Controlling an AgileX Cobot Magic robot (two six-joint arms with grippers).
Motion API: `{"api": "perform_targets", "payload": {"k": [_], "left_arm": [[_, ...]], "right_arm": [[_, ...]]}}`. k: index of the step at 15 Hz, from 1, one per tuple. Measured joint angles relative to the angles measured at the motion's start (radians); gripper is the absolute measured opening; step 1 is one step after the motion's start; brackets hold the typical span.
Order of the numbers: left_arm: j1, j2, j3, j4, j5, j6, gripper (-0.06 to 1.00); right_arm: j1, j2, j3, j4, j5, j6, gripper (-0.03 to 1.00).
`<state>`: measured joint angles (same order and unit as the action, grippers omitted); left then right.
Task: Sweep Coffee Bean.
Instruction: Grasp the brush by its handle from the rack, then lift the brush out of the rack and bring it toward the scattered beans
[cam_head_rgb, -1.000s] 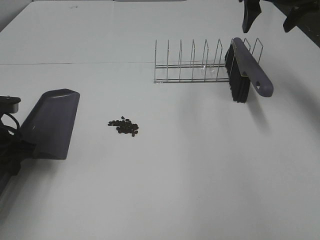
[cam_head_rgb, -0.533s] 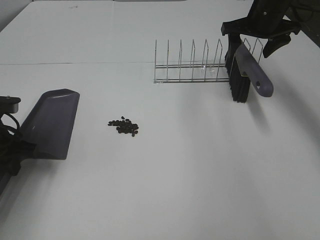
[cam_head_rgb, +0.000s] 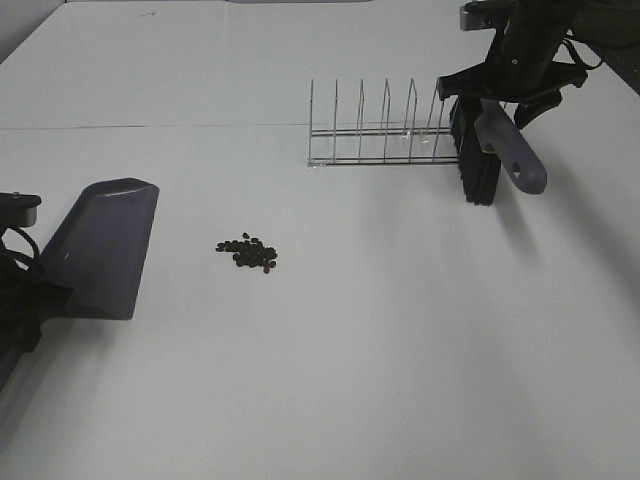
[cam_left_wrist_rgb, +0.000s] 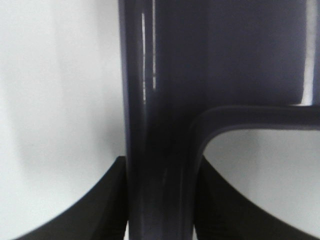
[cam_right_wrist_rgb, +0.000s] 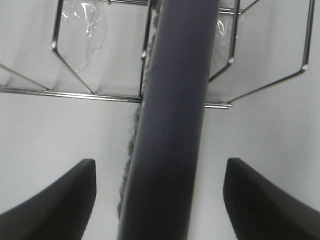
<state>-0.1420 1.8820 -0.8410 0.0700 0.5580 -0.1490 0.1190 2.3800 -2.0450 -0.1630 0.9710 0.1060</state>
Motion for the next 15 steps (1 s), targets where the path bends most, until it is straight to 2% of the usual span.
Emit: {"api": "perform_targets", "payload": {"k": [2, 3, 5, 8, 10, 13, 15], "left_arm": [[0.0, 0.0, 0.0, -0.002, 0.0, 0.0, 0.31], [0.0, 0.0, 0.0, -0.002, 0.0, 0.0, 0.31], [0.0, 0.0, 0.0, 0.032, 0.019, 0.004, 0.31], [0.0, 0.007, -0.041, 0.099, 0.137, 0.014, 0.31], [0.0, 0.009, -0.132, 0.125, 0.192, 0.014, 0.31], [-0.021, 0.009, -0.18, 0.177, 0.226, 0.001, 0.31], [-0.071, 0.011, -0.185, 0.246, 0.245, -0.062, 0.31]], "right_arm": [[0.0, 0.016, 0.0, -0.015, -0.006, 0.011, 0.53], [0.0, 0.023, 0.0, -0.015, -0.003, 0.013, 0.47], [0.0, 0.029, 0.0, -0.019, 0.013, 0.021, 0.28], [0.0, -0.016, 0.0, -0.018, 0.036, 0.022, 0.28], [0.0, -0.109, 0.0, -0.02, 0.089, 0.023, 0.28], [0.0, -0.202, 0.035, -0.021, 0.122, 0.037, 0.28], [0.0, -0.309, 0.122, -0.026, 0.137, 0.038, 0.28]]}}
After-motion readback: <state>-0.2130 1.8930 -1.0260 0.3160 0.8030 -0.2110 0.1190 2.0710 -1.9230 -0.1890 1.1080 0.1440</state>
